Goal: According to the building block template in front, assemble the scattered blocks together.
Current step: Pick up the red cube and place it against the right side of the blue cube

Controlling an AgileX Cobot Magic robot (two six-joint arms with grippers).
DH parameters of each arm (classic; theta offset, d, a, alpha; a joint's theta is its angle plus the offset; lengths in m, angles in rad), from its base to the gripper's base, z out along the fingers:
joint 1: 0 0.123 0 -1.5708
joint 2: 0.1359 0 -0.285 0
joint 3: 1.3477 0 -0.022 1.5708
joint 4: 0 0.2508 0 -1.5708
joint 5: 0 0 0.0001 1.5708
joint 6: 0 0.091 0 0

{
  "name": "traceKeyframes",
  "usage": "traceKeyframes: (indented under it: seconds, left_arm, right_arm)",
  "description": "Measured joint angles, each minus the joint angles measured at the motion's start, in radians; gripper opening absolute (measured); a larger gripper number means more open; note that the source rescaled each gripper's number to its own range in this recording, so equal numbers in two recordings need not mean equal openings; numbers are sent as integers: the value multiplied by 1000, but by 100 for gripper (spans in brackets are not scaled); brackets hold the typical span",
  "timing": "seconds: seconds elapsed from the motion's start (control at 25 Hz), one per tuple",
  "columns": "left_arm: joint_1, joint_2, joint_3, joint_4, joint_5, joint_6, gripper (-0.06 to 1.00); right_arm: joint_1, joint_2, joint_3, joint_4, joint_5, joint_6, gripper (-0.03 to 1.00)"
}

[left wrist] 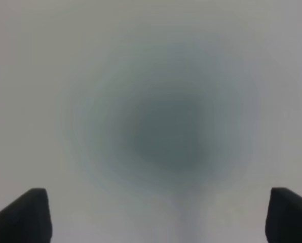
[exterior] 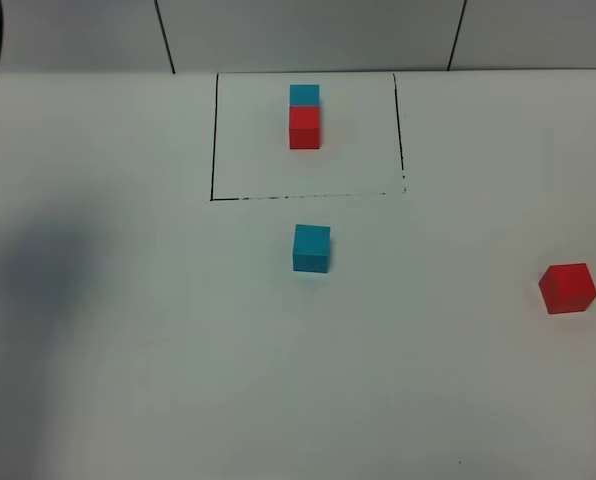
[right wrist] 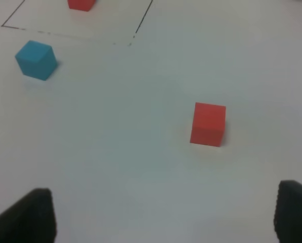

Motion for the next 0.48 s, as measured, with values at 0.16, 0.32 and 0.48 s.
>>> traceKeyframes:
  seconds: [0.16,0.32,0.48]
  left_arm:
    - [-14,-164,116,-26,-1,-17,100]
    - [-28,-313,216,-39,8,-29,99]
    - [-30,-454,312,-55,11,-56,97]
  right_arm:
    - [0,0,0,0,0,0,74]
    - [0,0,0,0,0,0,74]
    - [0,0,0,0,0,0,74]
